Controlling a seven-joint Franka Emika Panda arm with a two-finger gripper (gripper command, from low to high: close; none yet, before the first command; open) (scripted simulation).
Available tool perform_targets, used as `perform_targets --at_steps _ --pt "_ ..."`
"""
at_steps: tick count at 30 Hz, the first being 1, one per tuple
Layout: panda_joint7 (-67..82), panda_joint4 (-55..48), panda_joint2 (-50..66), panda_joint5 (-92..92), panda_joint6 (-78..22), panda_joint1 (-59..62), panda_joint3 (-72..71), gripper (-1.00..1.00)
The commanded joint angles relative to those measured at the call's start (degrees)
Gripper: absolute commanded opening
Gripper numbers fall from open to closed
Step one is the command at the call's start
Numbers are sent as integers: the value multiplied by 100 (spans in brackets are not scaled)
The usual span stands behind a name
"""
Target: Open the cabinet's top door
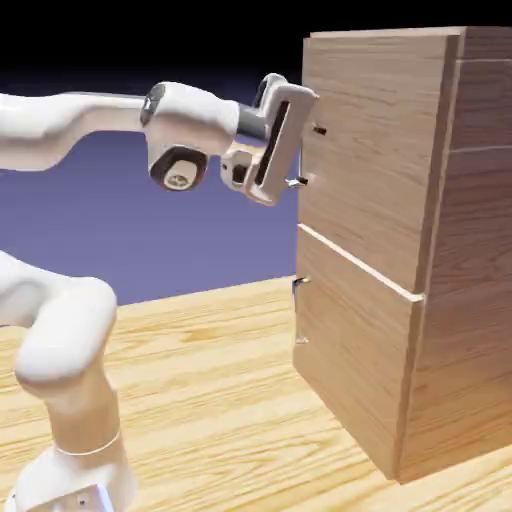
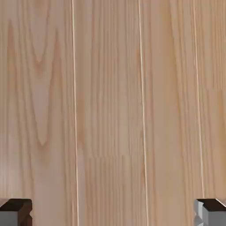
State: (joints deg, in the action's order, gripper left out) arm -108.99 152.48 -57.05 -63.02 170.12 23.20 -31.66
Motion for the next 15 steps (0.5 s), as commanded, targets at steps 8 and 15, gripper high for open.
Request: perform_targets --at_steps 8,15 --pt "-1994 -255 -731 -1889 -116 716 -949 0" --pt "-3739 -479 -1370 -3541 -218 1342 -1779 0"
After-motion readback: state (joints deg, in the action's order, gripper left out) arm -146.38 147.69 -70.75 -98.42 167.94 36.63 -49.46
